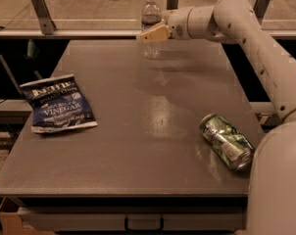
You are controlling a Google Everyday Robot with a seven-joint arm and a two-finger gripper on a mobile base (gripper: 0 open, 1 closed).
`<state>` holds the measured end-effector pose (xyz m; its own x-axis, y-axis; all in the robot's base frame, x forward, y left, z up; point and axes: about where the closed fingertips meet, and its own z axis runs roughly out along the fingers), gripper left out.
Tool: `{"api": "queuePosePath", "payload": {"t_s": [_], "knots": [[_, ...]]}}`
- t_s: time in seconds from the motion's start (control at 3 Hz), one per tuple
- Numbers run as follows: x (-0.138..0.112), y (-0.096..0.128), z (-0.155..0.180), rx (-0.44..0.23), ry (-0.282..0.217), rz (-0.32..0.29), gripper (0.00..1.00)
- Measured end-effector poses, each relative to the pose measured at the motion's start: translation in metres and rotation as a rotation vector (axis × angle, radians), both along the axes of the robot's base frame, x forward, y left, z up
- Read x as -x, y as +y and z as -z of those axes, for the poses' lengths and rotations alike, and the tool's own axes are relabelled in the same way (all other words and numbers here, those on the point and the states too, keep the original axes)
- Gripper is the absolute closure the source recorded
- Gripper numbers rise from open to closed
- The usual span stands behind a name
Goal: Move water bottle near green can
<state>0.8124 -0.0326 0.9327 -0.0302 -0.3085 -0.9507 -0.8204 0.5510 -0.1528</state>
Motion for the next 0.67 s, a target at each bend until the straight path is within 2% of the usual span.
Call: {"api": "queuePosePath", "payload": {"t_s": [0.67], "knots": [[-0.0134, 0.0154, 0.0017, -0.044, 0.017, 0.027, 0.65]]}}
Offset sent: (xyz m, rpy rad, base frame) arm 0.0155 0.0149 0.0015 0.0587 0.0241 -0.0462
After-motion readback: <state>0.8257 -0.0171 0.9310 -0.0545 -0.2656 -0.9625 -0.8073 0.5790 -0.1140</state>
